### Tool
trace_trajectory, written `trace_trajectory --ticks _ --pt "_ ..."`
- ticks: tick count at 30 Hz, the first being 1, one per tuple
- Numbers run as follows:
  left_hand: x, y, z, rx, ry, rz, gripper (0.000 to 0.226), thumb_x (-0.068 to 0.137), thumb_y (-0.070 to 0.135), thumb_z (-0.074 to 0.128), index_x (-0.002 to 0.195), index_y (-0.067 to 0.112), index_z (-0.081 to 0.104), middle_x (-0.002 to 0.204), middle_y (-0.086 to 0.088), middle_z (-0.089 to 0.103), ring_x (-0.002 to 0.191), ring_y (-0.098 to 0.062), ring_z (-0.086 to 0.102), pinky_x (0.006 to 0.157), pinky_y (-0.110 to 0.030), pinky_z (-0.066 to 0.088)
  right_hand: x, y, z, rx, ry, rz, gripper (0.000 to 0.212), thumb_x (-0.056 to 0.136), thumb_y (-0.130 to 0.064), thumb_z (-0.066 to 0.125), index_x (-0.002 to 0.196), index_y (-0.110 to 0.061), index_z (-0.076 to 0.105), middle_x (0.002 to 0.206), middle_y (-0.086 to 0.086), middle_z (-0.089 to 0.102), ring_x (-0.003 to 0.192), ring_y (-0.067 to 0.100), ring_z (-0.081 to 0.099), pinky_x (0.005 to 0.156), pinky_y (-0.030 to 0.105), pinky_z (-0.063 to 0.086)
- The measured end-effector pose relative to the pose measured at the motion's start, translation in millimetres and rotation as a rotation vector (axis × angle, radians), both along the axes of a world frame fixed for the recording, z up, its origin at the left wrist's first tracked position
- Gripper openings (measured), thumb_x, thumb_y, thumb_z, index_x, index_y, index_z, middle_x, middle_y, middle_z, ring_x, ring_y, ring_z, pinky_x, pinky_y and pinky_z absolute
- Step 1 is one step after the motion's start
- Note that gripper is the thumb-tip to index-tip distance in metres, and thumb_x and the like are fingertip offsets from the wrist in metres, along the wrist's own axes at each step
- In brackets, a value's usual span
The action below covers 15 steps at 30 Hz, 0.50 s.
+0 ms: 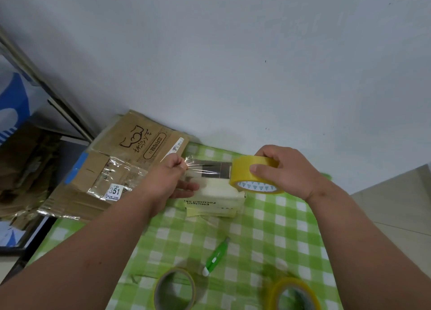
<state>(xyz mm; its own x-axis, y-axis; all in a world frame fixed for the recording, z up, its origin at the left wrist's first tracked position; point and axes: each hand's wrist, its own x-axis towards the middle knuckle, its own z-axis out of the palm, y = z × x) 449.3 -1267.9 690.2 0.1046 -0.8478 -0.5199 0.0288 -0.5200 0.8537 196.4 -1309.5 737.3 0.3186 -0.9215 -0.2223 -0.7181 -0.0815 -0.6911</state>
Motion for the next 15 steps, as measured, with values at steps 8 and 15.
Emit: trace_trajectory --ticks 8,15 --pt "1 2 -19 -0.116 -0.001 0.012 0.018 0.105 0.014 0.041 0.104 -0.004 0.045 0.134 -0.006 0.055 0.097 -0.027 0.072 0.081 -0.036 0.061 2 -8 -15 0.046 0.066 0.027 0.017 0.087 -0.046 0.064 0.092 -0.03 0.062 0.086 -0.005 0.064 0.082 0.017 0.063 0.074 0.038 0.053" --pt "3 -2 -24 -0.12 -0.032 0.049 0.017 0.106 0.01 0.035 0.098 0.002 0.047 0.12 -0.016 0.065 0.095 -0.027 0.068 0.084 -0.033 0.057 5 -12 -18 0.102 0.002 -0.05 0.033 0.076 -0.056 0.073 0.083 -0.024 0.065 0.075 -0.007 0.062 0.068 0.011 0.059 0.06 0.026 0.046"
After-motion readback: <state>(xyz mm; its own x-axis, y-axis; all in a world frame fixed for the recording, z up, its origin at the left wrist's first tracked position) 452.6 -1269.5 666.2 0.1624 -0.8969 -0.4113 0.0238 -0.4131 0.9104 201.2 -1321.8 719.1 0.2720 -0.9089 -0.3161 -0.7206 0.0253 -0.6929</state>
